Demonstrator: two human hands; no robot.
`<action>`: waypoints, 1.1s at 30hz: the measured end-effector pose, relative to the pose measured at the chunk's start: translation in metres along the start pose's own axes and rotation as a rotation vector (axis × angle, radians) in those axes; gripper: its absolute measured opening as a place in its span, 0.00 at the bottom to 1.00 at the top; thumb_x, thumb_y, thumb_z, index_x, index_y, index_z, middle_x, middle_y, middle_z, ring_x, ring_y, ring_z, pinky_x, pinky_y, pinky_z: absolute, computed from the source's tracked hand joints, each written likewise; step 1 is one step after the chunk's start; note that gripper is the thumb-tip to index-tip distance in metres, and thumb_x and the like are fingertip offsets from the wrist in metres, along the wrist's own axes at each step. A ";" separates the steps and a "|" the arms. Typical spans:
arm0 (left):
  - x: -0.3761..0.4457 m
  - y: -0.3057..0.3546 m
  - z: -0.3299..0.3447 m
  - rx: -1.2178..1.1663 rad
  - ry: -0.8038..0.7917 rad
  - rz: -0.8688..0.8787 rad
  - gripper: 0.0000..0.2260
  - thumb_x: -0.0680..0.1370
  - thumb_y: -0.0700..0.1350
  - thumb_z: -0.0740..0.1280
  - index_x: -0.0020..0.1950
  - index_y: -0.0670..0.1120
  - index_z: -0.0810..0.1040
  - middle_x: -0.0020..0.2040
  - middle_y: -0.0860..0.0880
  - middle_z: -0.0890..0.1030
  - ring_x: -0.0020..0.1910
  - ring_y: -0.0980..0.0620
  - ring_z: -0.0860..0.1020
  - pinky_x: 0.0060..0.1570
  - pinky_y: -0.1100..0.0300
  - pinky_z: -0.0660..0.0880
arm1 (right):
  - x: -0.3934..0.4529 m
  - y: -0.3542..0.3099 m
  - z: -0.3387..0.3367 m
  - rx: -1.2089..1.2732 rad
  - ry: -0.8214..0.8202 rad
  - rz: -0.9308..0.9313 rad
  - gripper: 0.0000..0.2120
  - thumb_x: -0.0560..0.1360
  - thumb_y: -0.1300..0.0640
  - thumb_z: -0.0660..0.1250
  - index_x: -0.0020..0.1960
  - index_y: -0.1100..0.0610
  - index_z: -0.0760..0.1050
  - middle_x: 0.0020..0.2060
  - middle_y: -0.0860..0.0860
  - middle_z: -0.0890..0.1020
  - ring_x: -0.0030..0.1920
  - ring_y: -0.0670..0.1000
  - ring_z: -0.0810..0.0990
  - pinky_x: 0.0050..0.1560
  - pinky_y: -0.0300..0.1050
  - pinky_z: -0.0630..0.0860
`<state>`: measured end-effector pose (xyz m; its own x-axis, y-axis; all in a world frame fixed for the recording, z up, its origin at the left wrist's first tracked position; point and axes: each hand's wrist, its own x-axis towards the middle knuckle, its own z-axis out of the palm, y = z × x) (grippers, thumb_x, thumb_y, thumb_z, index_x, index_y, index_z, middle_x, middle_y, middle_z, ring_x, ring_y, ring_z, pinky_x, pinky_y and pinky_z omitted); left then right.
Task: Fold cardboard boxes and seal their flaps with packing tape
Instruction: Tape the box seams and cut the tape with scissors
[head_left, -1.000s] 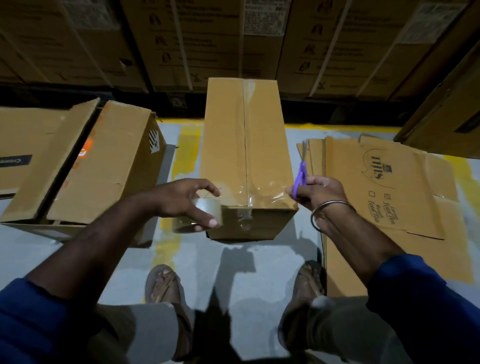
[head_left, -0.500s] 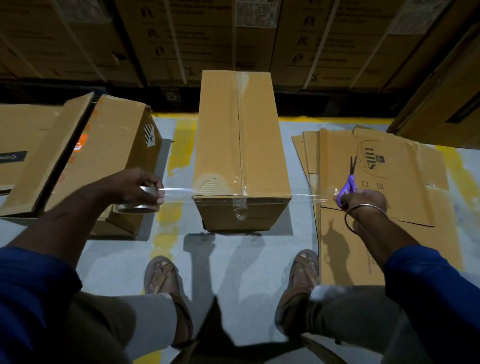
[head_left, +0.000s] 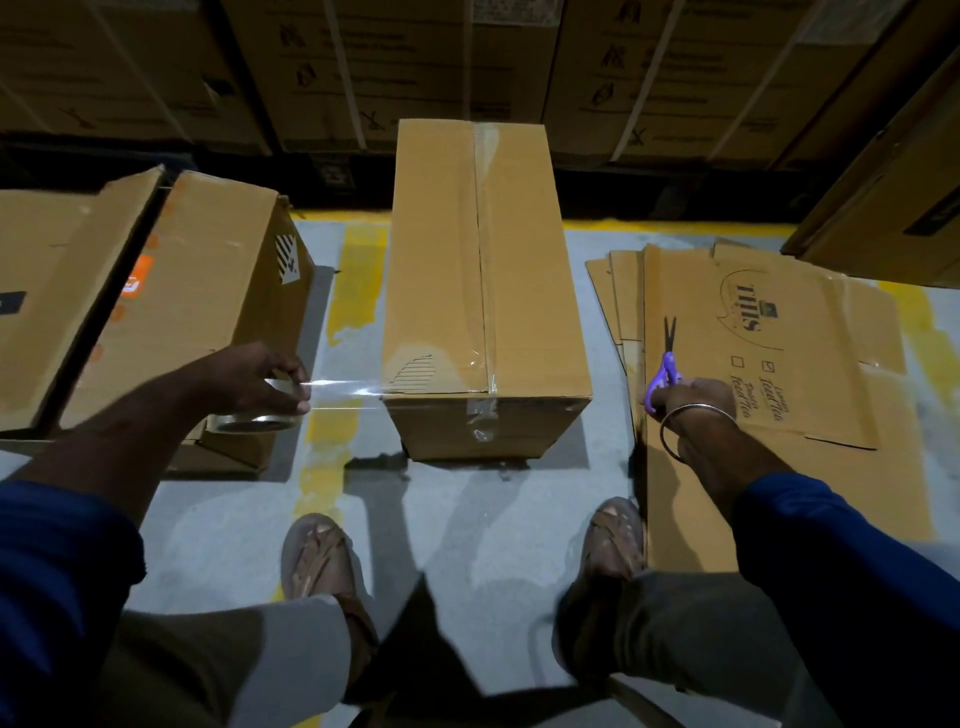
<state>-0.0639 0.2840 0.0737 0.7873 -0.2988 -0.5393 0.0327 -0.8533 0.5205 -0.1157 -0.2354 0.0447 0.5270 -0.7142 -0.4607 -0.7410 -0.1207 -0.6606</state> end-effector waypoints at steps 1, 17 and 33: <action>0.003 -0.002 0.001 0.007 -0.005 -0.007 0.06 0.71 0.48 0.81 0.44 0.51 0.86 0.42 0.55 0.87 0.42 0.57 0.84 0.48 0.53 0.78 | 0.006 0.006 0.007 0.002 -0.022 0.031 0.12 0.65 0.65 0.79 0.37 0.57 0.76 0.42 0.58 0.84 0.45 0.60 0.85 0.51 0.59 0.85; 0.025 -0.005 0.010 0.167 0.008 -0.010 0.06 0.72 0.50 0.81 0.44 0.54 0.85 0.47 0.53 0.85 0.48 0.52 0.81 0.51 0.53 0.76 | 0.030 0.054 0.077 0.051 -0.301 0.147 0.09 0.68 0.65 0.78 0.46 0.64 0.80 0.45 0.62 0.84 0.45 0.59 0.84 0.56 0.63 0.83; 0.012 0.009 0.009 0.113 0.090 -0.098 0.12 0.69 0.57 0.82 0.40 0.52 0.84 0.42 0.52 0.84 0.45 0.50 0.81 0.49 0.52 0.78 | -0.113 -0.007 0.051 0.184 -0.234 -0.631 0.10 0.75 0.54 0.78 0.45 0.59 0.79 0.30 0.43 0.76 0.31 0.41 0.71 0.37 0.37 0.72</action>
<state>-0.0597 0.2693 0.0658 0.8358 -0.1766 -0.5198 0.0467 -0.9205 0.3878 -0.1486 -0.1184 0.0710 0.9248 -0.3761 -0.0573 -0.1916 -0.3304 -0.9242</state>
